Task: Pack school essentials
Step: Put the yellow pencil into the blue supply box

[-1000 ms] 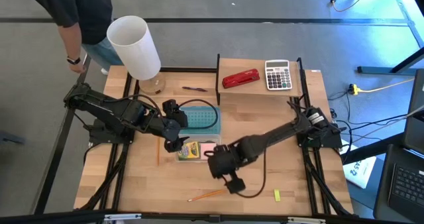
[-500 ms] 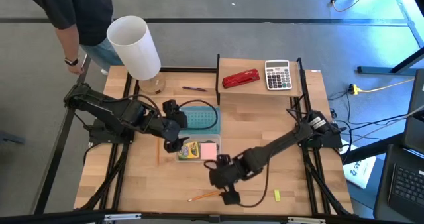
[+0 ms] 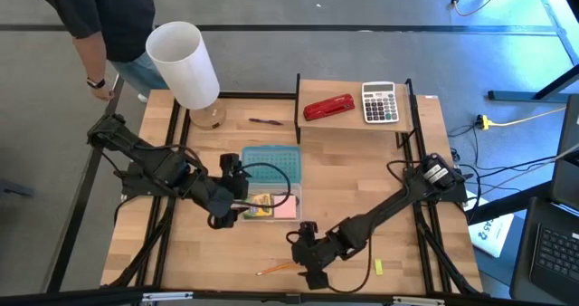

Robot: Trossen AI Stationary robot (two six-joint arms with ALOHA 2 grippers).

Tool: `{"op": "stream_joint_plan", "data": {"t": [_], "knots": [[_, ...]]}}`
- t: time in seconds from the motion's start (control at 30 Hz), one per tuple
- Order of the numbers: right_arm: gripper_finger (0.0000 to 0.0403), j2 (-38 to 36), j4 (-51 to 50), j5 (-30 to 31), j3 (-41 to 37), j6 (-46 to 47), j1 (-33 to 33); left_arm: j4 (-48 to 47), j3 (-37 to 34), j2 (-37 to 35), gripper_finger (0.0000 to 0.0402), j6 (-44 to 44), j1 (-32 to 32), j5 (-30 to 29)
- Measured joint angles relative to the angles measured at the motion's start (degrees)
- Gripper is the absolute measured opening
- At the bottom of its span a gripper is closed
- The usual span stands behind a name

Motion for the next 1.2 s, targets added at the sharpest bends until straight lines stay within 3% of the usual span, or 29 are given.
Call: {"op": "stream_joint_plan", "data": {"t": [0.5,1.2], "knots": [[0.0396,0.0,14.5,0.2,-9.7,-6.3,0.1,0.0,0.0,0.0,0.0396,-0.2,0.0,-1.6],[0.0396,4.9,20.1,0.1,-9.8,-10.8,0.3,1.2,0.0,0.0,0.0396,1.9,-1.0,-2.7]]}}
